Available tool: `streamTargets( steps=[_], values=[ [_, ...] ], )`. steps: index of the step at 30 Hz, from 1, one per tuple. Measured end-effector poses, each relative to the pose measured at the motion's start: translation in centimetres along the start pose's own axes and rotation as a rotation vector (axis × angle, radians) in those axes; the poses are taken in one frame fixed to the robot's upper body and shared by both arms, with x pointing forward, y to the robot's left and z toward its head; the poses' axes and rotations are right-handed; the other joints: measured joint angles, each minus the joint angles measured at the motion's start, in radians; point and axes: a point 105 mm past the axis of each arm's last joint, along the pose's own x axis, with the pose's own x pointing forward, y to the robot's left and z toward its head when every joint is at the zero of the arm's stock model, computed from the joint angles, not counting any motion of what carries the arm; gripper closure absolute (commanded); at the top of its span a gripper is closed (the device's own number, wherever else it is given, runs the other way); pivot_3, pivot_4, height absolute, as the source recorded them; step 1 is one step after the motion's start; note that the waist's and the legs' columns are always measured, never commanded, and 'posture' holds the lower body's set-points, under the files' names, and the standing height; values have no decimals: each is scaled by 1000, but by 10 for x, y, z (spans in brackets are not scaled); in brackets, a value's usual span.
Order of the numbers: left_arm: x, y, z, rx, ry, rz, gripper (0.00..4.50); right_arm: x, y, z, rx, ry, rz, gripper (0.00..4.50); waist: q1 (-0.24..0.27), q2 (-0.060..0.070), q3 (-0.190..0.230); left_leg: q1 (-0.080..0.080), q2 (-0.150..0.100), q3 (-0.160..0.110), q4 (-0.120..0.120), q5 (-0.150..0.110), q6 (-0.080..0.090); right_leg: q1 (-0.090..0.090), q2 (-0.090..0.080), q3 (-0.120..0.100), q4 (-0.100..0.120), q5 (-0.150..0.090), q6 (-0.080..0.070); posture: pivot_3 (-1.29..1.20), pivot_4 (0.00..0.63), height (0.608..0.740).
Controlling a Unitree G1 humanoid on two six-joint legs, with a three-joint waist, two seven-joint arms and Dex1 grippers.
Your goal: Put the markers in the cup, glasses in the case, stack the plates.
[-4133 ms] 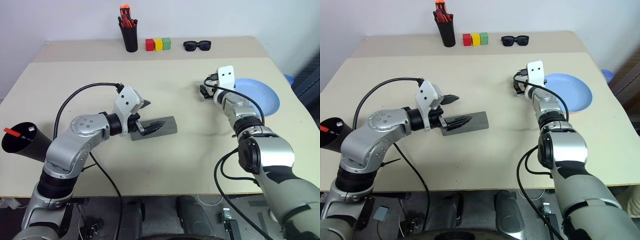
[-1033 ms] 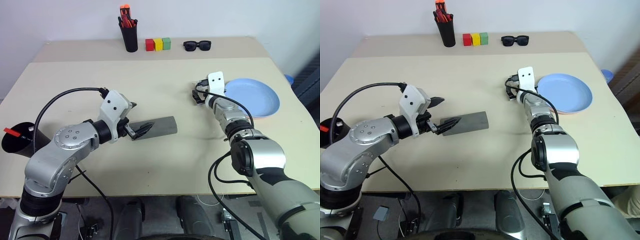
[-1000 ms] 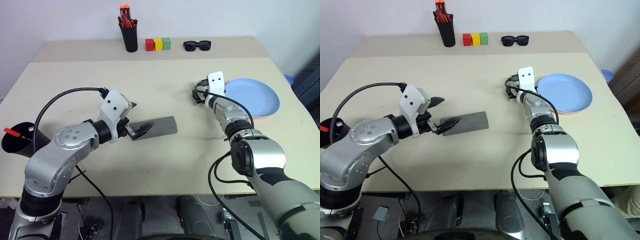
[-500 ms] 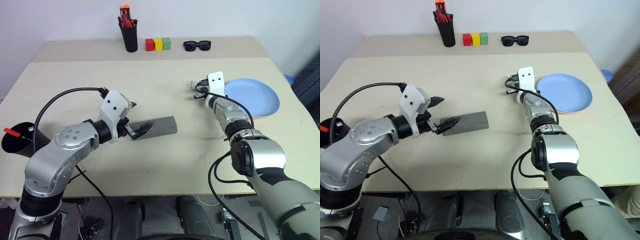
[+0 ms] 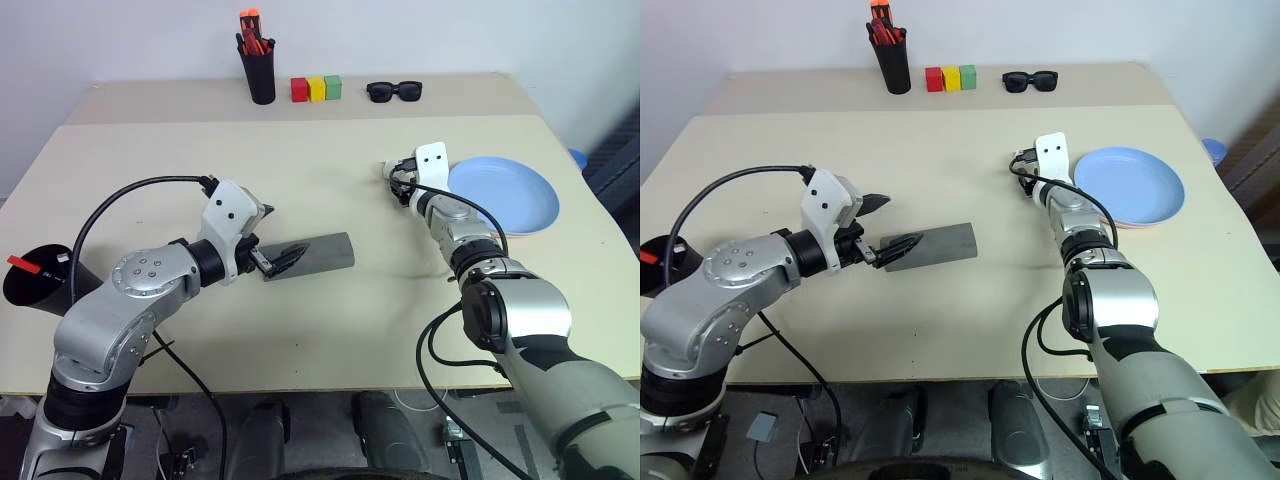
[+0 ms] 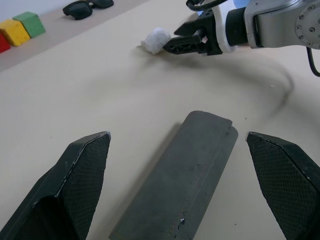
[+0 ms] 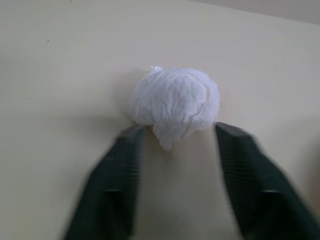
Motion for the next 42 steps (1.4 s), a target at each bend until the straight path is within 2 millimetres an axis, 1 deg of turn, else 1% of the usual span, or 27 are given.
streamTargets(
  steps=[4, 10, 17, 21, 26, 42],
  values=[
    [2, 1, 6, 11, -22, -2, 0, 0, 0, 0, 0, 0, -5, 1842, 0, 0, 0, 0, 0, 0, 0, 0, 0, 0, 0, 0, 0, 0, 0, 0, 150, 740],
    [2, 1, 6, 10, -22, 1, 0, 0, -1, 0, 1, 0, -13, 1842, 0, 0, 0, 0, 0, 0, 0, 0, 0, 0, 0, 0, 0, 0, 0, 0, 150, 740],
    [0, 4, 6, 15, -18, 24, 0, 2, 10, -1, 15, 0, 6, 1842, -1, 0, 0, 0, 0, 0, 0, 0, 0, 0, 0, 0, 0, 0, 0, 0, 150, 740],
    [-2, 4, 6, 21, -17, 29, 0, 2, 12, -2, 17, 1, 11, 1842, 0, 0, 0, 0, 0, 0, 0, 0, 0, 0, 0, 0, 0, 0, 0, 0, 150, 740],
    [-3, 3, 1, 10, 2, 38, 0, 2, 14, -2, 17, 1, 13, 1842, 0, 0, 0, 0, 0, 0, 0, 0, 0, 0, 0, 0, 0, 0, 0, 0, 150, 740],
    [-5, 3, 0, 6, 10, 58, 0, 3, 14, -3, 9, 6, -10, 1842, 0, 0, 0, 0, 0, 0, 0, 0, 0, 0, 0, 0, 0, 0, 0, 0, 150, 740]
  ],
)
